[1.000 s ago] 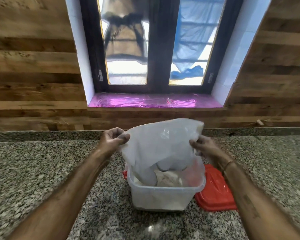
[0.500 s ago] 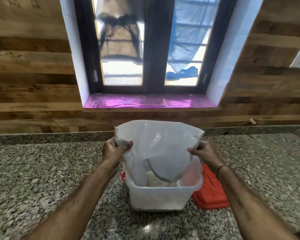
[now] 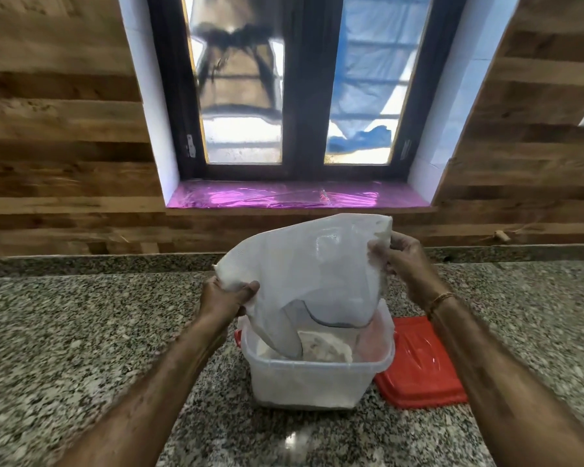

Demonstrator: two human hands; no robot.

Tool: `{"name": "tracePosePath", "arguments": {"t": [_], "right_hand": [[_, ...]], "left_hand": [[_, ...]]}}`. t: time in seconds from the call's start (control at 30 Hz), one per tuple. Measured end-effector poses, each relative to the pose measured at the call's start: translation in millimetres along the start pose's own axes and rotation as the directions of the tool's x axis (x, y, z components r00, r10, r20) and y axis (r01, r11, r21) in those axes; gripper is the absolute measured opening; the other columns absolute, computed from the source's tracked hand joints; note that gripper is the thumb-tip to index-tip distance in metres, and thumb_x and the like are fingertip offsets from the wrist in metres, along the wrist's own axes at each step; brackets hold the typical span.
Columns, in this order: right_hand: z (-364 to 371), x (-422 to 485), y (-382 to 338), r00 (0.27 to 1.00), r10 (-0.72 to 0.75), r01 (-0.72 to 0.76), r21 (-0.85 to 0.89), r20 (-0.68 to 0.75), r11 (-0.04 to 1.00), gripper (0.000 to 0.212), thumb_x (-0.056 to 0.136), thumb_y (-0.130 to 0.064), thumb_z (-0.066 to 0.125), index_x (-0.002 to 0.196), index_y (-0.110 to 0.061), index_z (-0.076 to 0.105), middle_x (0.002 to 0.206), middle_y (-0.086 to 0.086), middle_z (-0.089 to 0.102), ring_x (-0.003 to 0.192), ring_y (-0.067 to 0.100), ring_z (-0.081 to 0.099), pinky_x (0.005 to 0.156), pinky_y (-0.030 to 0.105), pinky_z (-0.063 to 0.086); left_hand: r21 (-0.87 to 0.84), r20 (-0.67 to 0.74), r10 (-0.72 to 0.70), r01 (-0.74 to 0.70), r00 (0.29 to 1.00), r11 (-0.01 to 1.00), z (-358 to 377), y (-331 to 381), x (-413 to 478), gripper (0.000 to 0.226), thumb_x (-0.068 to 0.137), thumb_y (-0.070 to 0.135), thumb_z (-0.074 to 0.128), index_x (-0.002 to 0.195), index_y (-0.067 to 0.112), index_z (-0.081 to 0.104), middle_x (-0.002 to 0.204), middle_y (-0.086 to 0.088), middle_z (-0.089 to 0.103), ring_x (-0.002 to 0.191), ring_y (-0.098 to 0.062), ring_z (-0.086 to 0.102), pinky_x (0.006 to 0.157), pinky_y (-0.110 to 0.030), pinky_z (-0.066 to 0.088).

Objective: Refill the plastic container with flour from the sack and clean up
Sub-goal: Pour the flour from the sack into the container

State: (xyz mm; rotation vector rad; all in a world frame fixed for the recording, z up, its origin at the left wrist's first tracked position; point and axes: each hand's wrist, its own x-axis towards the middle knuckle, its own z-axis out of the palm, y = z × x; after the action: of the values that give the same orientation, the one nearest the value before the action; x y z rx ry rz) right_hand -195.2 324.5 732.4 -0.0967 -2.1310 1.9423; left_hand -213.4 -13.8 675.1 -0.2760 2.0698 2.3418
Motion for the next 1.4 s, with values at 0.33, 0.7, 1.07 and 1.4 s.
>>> {"name": "tracePosePath", "arguments": {"t": [0.33,0.7,1.07,1.4], "right_hand": [[-22.4,1.8,77.7,0.992,-0.027,0.053,-0.215,0.124,0.975,0.018,0.091,-0.004,0.075,0.105,-0.015,0.075,0.101,-0.003,0.081,0.099,0.025,0.074,0.084,0.046,0.061],[-26.2,34.9,68.6,0.997,-0.041,0.021,-0.296,-0.06,0.955,0.033,0.084,-0.043,0.062,0.09,-0.012,0.07,0.085,0.007,0.077,0.078,0.027,0.072,0.073,0.057,0.06],[-30.7,33.2,100.0,0.989,-0.009,0.055,-0.309,0.148,0.949,0.019,0.078,-0.039,0.069,0.09,-0.025,0.072,0.086,0.001,0.079,0.079,0.019,0.072,0.075,0.055,0.059],[-22.0,22.2,80.9,0.959,0.071,0.026,-0.332,0.276,0.943,0.034,0.067,-0.045,0.081,0.091,-0.021,0.076,0.089,0.007,0.08,0.085,0.022,0.073,0.085,0.057,0.06]], "left_hand": [[-0.124,-0.093,0.065,-0.076,0.994,0.989,6.7,8.6,-8.1,0.016,0.087,0.007,0.079,0.102,0.008,0.073,0.091,-0.008,0.079,0.073,-0.016,0.073,0.054,-0.026,0.057],[0.051,-0.226,0.123,-0.114,0.966,0.992,3.2,9.8,-7.6,0.024,0.09,0.007,0.077,0.072,0.014,0.062,0.073,-0.005,0.065,0.063,-0.018,0.055,0.054,-0.025,0.046],[-0.009,-0.278,0.104,-0.111,0.955,0.994,11.3,5.0,-23.3,0.01,0.1,0.01,0.064,0.092,0.014,0.061,0.087,-0.007,0.074,0.071,-0.02,0.064,0.044,-0.021,0.05],[0.191,-0.367,0.084,-0.013,0.927,0.982,3.9,4.3,-17.7,0.018,0.105,0.031,0.058,0.106,0.013,0.062,0.09,-0.007,0.069,0.068,-0.019,0.06,0.053,-0.029,0.051]]}}
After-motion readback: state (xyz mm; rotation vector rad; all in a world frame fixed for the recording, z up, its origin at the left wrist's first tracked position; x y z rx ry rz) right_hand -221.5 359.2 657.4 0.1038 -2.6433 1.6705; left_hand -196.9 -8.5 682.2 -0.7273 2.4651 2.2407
